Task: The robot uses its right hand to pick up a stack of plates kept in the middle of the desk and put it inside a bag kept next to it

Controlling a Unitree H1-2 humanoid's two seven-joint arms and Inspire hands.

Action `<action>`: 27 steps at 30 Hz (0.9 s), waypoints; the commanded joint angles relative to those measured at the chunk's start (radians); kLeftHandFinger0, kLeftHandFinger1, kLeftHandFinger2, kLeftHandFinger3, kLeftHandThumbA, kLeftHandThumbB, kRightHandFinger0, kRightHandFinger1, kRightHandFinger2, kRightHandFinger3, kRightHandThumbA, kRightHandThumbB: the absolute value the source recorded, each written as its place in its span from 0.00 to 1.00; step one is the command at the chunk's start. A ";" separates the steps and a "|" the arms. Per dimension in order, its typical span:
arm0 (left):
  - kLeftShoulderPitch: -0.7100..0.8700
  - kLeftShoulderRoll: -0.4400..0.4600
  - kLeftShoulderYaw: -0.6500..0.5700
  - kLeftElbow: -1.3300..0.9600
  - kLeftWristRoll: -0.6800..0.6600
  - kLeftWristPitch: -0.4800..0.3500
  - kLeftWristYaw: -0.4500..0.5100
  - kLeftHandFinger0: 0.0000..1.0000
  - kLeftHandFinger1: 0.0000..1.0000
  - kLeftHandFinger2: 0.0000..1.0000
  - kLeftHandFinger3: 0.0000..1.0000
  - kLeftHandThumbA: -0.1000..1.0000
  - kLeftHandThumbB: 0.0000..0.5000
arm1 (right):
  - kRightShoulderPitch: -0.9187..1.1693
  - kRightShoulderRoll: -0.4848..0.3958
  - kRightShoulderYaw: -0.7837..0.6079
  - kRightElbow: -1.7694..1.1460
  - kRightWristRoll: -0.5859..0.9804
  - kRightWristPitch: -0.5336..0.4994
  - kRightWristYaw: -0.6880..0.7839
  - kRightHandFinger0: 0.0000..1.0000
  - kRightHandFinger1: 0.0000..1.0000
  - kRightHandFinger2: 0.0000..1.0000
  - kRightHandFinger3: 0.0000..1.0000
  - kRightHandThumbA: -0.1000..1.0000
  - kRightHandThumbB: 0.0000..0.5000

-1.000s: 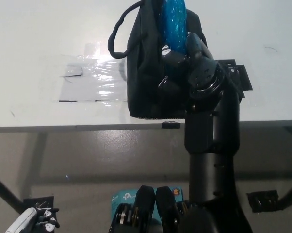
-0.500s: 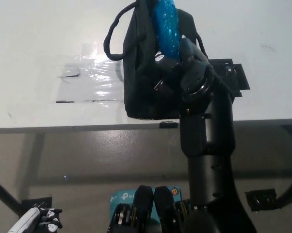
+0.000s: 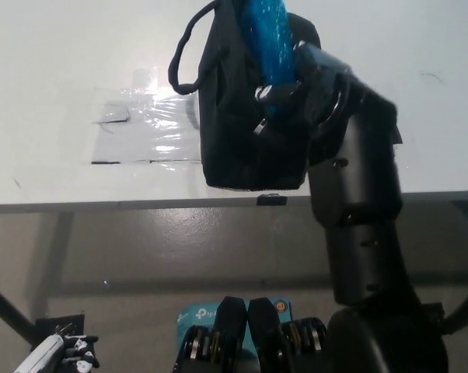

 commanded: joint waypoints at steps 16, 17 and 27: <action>0.010 0.019 -0.015 -0.013 0.023 -0.013 -0.005 0.80 0.79 0.87 0.87 0.00 0.31 | -0.291 0.011 -0.059 -0.039 0.010 0.009 0.062 1.00 1.00 1.00 1.00 0.87 1.00; 0.007 0.022 -0.018 -0.009 0.025 -0.014 -0.007 0.79 0.79 0.86 0.87 0.00 0.32 | -0.299 0.015 -0.063 -0.039 0.012 0.009 0.065 1.00 1.00 1.00 1.00 0.87 1.00; 0.011 0.022 -0.024 -0.022 0.024 -0.002 -0.011 0.83 0.80 0.87 0.88 0.00 0.31 | -0.388 0.004 -0.170 -0.130 0.126 0.009 0.071 1.00 1.00 1.00 1.00 0.85 1.00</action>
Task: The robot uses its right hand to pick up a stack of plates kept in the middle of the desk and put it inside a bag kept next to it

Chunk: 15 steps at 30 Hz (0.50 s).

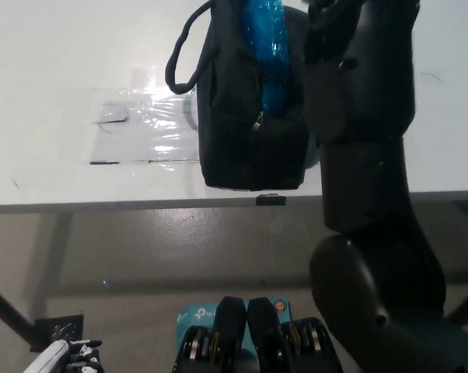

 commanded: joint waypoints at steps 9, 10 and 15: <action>0.004 0.021 -0.002 -0.021 0.006 -0.023 -0.015 0.82 0.81 0.87 0.88 0.00 0.32 | 0.336 -0.011 0.201 -0.760 0.272 -0.078 0.008 1.00 1.00 1.00 1.00 0.78 0.50; 0.007 0.021 0.000 -0.019 0.005 -0.027 -0.014 0.82 0.81 0.87 0.87 0.00 0.32 | 0.373 -0.010 0.208 -0.795 0.300 -0.085 -0.001 1.00 1.00 1.00 1.00 0.77 0.48; 0.009 0.030 -0.006 -0.021 0.013 -0.037 -0.017 0.81 0.80 0.86 0.88 0.00 0.33 | 0.688 -0.013 0.154 -0.989 0.539 -0.111 -0.057 1.00 1.00 1.00 1.00 0.55 0.41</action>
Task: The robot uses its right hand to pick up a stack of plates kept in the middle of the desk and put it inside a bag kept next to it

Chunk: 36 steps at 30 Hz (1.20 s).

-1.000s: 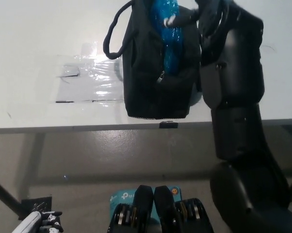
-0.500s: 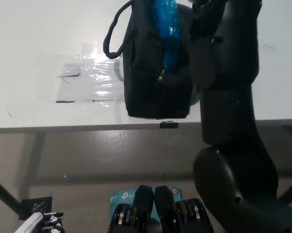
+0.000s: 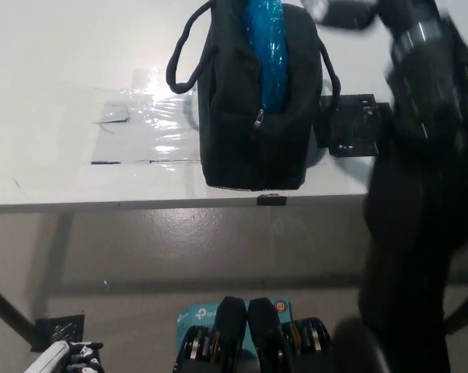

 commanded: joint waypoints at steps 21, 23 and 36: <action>-0.002 0.030 0.017 -0.018 -0.004 -0.028 -0.013 0.82 0.80 0.87 0.87 0.00 0.30 | 0.874 -0.059 -0.207 0.086 0.986 -0.677 -0.333 0.94 0.99 0.98 1.00 0.37 0.44; 0.000 0.025 0.021 -0.022 -0.006 -0.026 -0.008 0.81 0.80 0.86 0.86 0.00 0.29 | 0.904 -0.075 -0.221 0.194 0.949 -0.761 -0.409 1.00 1.00 0.97 1.00 0.34 0.45; -0.011 0.012 0.041 -0.016 -0.028 -0.044 0.001 0.88 0.81 0.85 0.85 0.00 0.31 | 0.931 -0.164 -0.284 0.502 1.025 -0.921 -0.538 0.94 0.92 0.88 1.00 0.35 0.49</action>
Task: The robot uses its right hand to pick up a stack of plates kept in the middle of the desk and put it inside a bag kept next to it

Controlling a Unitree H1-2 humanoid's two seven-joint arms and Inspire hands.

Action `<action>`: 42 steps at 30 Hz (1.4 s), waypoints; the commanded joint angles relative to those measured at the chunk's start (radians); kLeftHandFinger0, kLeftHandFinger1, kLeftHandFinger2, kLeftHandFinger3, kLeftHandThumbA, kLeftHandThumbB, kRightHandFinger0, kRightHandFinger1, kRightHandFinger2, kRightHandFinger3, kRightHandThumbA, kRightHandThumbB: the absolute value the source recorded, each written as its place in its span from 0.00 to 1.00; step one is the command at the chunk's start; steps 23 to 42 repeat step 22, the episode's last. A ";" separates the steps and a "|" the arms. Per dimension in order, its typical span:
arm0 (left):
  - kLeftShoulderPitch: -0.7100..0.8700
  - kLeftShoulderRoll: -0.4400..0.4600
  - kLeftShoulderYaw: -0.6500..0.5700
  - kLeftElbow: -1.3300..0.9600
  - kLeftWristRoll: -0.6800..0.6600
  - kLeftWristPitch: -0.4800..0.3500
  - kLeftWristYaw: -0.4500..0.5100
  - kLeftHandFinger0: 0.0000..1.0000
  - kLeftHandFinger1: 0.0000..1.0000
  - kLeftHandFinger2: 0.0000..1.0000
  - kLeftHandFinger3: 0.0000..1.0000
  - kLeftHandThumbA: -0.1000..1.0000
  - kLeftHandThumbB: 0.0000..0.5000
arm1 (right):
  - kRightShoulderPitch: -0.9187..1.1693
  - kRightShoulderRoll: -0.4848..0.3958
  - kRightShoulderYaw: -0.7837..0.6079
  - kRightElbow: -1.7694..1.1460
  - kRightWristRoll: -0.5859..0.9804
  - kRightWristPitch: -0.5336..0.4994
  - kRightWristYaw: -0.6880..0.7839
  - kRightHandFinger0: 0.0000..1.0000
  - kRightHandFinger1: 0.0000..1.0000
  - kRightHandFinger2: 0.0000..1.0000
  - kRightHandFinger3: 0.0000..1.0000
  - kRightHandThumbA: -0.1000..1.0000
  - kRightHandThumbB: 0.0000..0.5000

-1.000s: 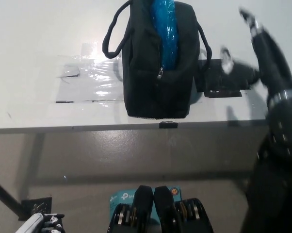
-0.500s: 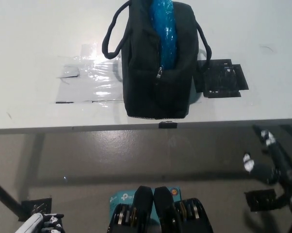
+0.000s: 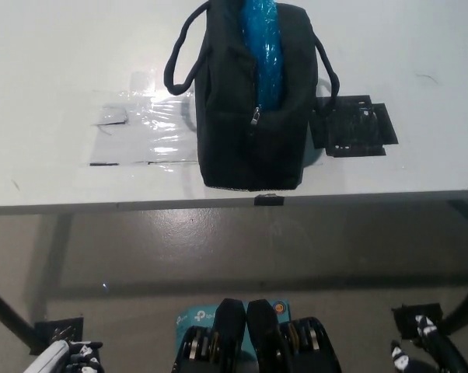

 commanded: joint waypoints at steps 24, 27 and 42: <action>-0.036 0.000 0.062 -0.003 -0.053 -0.010 0.000 0.82 0.80 0.86 0.86 0.00 0.38 | -0.008 -0.081 -0.087 0.223 0.514 -0.347 -0.365 1.00 1.00 1.00 1.00 0.57 0.65; -0.036 0.000 0.062 -0.003 -0.053 -0.010 0.000 0.82 0.80 0.86 0.86 0.00 0.38 | -0.008 -0.081 -0.087 0.223 0.514 -0.347 -0.365 1.00 1.00 1.00 1.00 0.57 0.65; -0.036 0.000 0.062 -0.003 -0.053 -0.010 0.000 0.82 0.80 0.86 0.86 0.00 0.38 | -0.008 -0.081 -0.087 0.223 0.514 -0.347 -0.365 1.00 1.00 1.00 1.00 0.57 0.65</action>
